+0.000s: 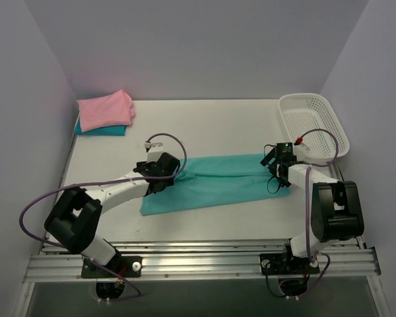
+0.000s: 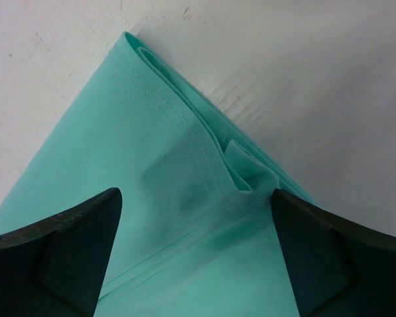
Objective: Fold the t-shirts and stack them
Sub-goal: Fold the tshirt
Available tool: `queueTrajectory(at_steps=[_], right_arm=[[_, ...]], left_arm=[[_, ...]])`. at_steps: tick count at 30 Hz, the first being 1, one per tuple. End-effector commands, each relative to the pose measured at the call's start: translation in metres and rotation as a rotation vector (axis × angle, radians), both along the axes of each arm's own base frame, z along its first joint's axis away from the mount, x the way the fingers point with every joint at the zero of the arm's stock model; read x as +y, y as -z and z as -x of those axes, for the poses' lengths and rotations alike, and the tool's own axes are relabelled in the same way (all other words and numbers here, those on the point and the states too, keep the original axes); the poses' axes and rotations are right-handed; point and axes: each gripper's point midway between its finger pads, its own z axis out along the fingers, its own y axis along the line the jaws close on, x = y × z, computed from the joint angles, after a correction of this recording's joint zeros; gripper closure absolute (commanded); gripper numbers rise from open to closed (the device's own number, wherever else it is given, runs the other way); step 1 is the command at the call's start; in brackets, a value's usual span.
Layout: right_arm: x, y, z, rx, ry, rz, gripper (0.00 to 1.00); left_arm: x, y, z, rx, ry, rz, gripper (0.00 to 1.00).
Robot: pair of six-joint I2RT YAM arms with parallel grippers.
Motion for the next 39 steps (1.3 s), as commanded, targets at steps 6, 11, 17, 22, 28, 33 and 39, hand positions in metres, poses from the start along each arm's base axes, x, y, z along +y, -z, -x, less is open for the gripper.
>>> queueTrajectory(at_steps=[6, 11, 17, 22, 28, 33, 39], right_arm=[[-0.012, -0.028, 0.001, -0.047, 0.05, 0.035, 0.03], [-0.002, -0.073, -0.005, -0.136, 0.024, 0.043, 0.03], [0.047, -0.136, -0.018, -0.29, -0.1, 0.019, 0.04], [0.119, -0.141, -0.039, -0.363, -0.284, -0.083, 0.16], [0.205, -0.115, -0.059, -0.325, -0.465, -0.146, 0.86], [0.26, -0.096, -0.077, -0.282, -0.538, -0.161, 1.0], [0.315, -0.071, -0.084, -0.228, -0.62, -0.155, 1.0]], left_arm=[[0.007, -0.021, -0.004, -0.089, -0.112, -0.061, 0.06], [0.008, -0.074, -0.01, -0.23, -0.123, 0.017, 0.06], [0.005, -0.117, -0.022, -0.346, -0.104, 0.057, 0.06], [0.003, -0.132, -0.049, -0.397, -0.094, 0.07, 0.06], [0.018, -0.143, -0.087, -0.386, -0.069, 0.149, 0.06], [0.035, -0.16, -0.096, -0.428, -0.067, 0.177, 0.06], [0.044, -0.152, -0.096, -0.424, -0.069, 0.186, 0.06]])
